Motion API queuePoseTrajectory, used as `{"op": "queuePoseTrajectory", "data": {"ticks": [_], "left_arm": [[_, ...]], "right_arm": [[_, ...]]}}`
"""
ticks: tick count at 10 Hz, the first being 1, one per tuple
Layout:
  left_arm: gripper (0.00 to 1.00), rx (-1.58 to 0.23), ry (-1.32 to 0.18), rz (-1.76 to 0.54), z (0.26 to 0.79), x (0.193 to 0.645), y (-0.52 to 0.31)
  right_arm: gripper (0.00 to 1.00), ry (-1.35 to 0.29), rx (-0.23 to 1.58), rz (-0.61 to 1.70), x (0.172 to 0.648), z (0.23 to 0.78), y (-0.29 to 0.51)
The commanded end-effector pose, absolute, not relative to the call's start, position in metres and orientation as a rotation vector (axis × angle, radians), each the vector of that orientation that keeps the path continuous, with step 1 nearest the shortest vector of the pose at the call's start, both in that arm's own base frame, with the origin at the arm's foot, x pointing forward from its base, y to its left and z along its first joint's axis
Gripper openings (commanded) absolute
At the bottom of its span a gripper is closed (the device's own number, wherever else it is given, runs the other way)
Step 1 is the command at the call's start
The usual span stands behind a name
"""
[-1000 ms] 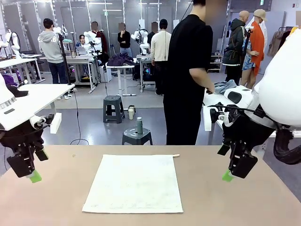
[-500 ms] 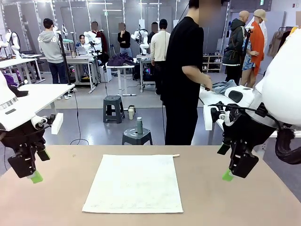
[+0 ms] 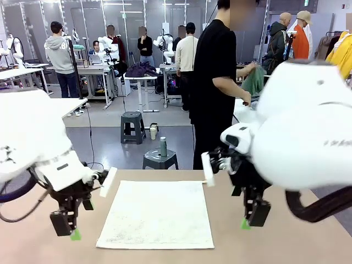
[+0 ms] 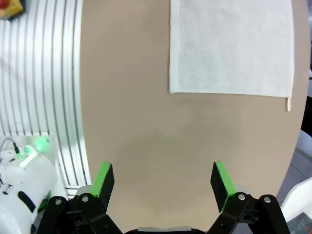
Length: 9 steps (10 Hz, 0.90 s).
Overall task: Fold the towels and place them in the basket.
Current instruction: When a person lays out a Towel with hook on the table, fold it in half twice.
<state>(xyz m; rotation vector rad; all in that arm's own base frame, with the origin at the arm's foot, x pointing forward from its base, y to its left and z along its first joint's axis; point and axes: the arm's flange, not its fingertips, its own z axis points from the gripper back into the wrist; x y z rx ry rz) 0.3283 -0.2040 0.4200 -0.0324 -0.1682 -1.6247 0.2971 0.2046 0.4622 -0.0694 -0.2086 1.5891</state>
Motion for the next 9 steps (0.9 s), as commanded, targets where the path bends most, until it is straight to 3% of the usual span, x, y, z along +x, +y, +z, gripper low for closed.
{"op": "queuePoseTrajectory", "data": {"ticks": [1, 9], "left_arm": [[1.0, 0.027, -0.198, -1.664, 0.391, 0.33, -0.203], [1.0, -0.04, -0.167, -1.608, 0.319, 0.343, -0.217]], "right_arm": [[1.0, -0.185, -0.149, 1.594, 0.307, 0.437, 0.223], [1.0, -0.074, -0.115, 1.585, 0.335, 0.339, 0.281]]}}
